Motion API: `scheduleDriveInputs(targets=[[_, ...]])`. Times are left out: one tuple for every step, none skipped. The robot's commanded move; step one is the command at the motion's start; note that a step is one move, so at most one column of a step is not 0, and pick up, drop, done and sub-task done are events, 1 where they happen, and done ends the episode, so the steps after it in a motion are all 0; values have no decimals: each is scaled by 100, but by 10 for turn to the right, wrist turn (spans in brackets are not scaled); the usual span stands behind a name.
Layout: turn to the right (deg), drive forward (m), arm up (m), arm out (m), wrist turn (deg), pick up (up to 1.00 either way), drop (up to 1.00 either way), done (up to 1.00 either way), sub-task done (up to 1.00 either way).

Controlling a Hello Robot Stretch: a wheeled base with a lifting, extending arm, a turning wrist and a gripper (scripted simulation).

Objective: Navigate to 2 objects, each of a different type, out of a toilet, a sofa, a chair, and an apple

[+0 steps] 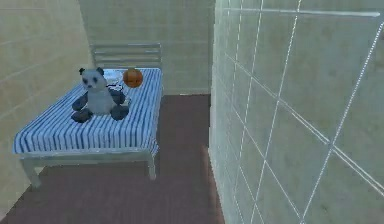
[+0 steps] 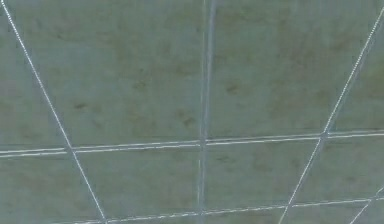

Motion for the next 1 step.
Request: scheduleDriveInputs(targets=[[0,100,0,0,0,0,0,0,0]])
